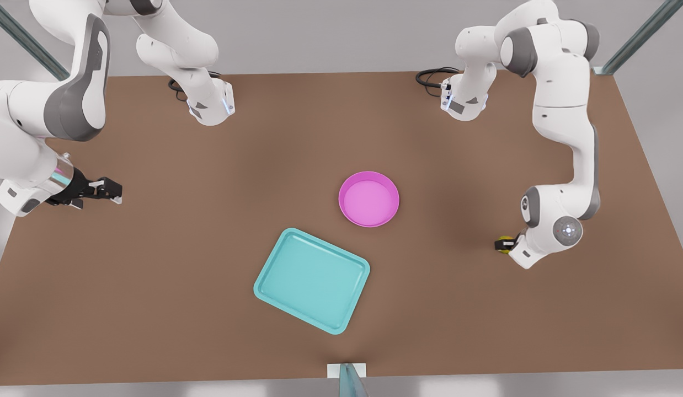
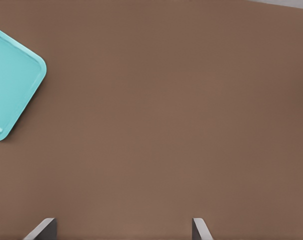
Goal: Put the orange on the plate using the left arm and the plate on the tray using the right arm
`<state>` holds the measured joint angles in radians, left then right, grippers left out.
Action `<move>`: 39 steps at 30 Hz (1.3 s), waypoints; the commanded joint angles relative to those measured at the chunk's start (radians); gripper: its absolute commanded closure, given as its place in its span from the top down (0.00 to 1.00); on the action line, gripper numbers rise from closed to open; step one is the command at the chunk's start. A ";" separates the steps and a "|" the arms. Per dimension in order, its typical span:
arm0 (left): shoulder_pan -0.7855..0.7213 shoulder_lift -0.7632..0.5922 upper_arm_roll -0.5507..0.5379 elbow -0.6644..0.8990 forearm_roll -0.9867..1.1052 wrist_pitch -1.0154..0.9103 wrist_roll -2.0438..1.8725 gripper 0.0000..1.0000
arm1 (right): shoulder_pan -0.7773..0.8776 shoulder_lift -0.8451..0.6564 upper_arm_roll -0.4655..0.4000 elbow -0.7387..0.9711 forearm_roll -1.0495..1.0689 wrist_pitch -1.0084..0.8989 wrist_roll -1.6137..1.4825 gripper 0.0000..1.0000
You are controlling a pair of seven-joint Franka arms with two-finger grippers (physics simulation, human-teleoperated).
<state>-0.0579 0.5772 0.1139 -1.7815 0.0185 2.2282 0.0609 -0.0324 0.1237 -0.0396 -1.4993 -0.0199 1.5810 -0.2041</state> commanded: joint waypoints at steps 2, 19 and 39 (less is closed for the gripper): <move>0.001 0.009 0.000 -0.004 0.000 0.011 0.057 1.00 | 0.000 -0.001 0.000 -0.001 0.001 0.001 -0.015 1.00; 0.021 0.085 0.000 -0.004 0.000 0.018 0.059 1.00 | -0.009 -0.004 0.000 -0.016 0.001 -0.007 -0.014 1.00; -0.212 -0.043 -0.388 0.137 -0.003 -0.436 -0.684 0.63 | -0.014 -0.003 0.000 -0.028 0.009 -0.007 -0.014 1.00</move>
<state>-0.2283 0.5359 -0.2547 -1.6646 0.0250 2.0152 -0.0698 -0.0463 0.1221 -0.0396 -1.5283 -0.0128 1.5744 -0.2158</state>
